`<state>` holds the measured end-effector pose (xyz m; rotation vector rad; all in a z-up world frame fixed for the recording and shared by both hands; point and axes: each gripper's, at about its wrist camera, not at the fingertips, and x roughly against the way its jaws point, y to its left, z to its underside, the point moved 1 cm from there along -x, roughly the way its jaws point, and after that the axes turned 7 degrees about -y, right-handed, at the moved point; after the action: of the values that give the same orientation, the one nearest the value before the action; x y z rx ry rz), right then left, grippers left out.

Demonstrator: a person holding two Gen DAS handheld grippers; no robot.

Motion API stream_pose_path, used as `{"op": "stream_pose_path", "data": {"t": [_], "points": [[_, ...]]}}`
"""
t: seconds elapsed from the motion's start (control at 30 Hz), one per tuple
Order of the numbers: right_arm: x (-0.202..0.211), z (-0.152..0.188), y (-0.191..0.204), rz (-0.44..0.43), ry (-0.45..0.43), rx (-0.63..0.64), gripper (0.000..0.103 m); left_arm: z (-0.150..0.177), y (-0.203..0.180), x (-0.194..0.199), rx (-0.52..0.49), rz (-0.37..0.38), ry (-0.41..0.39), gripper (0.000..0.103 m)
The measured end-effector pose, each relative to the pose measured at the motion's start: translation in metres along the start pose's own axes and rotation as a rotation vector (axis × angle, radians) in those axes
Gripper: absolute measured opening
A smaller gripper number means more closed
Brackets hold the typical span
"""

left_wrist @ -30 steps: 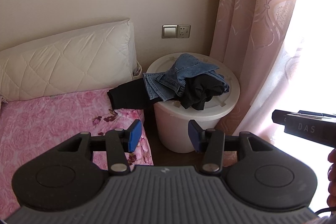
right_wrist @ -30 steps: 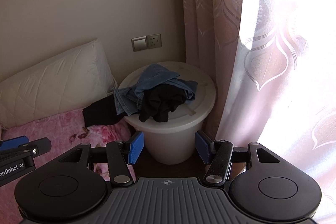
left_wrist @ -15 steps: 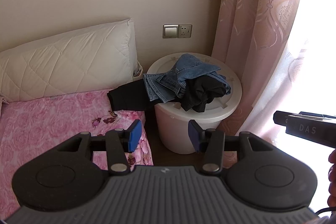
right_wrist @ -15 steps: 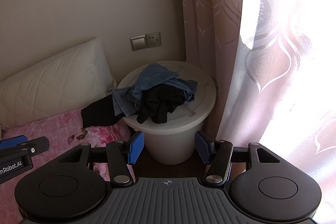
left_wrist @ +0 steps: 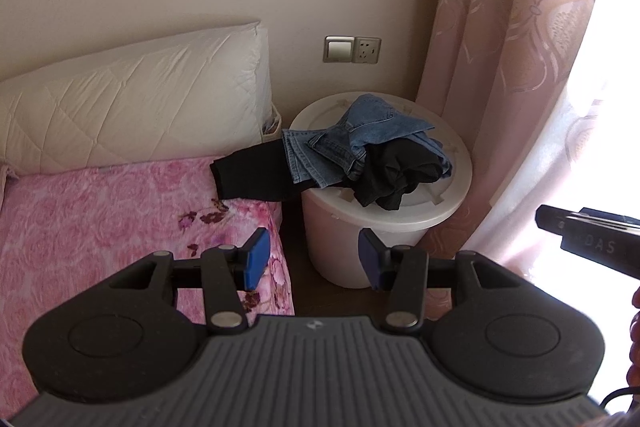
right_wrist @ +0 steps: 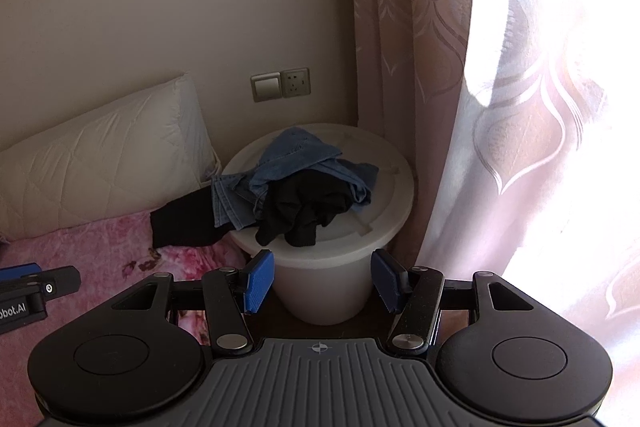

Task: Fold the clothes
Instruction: 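Move both tools toward the clothes pile on the white bin, then close the right gripper on the jeans leg while the left gripper grasps the jeans hem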

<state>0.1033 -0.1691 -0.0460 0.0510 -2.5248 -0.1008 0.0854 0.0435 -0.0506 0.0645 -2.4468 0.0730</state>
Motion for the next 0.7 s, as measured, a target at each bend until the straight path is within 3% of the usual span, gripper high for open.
{"op": "stream_pose_path", "data": {"t": [0.13,0.33,0.7], "points": [[-0.013,0.000,-0.007,-0.015,-0.019,0.021,0.058,0.002,0.001,-0.013,0.015,-0.003,0.019,0.044],[-0.054,-0.005,-0.017,-0.043,0.039,-0.017,0.058,-0.004,0.000,-0.046,0.028,-0.008,0.056,0.044],[-0.174,-0.048,-0.030,-0.094,0.064,0.058,0.057,-0.043,-0.012,-0.161,0.082,-0.004,0.138,0.042]]}}
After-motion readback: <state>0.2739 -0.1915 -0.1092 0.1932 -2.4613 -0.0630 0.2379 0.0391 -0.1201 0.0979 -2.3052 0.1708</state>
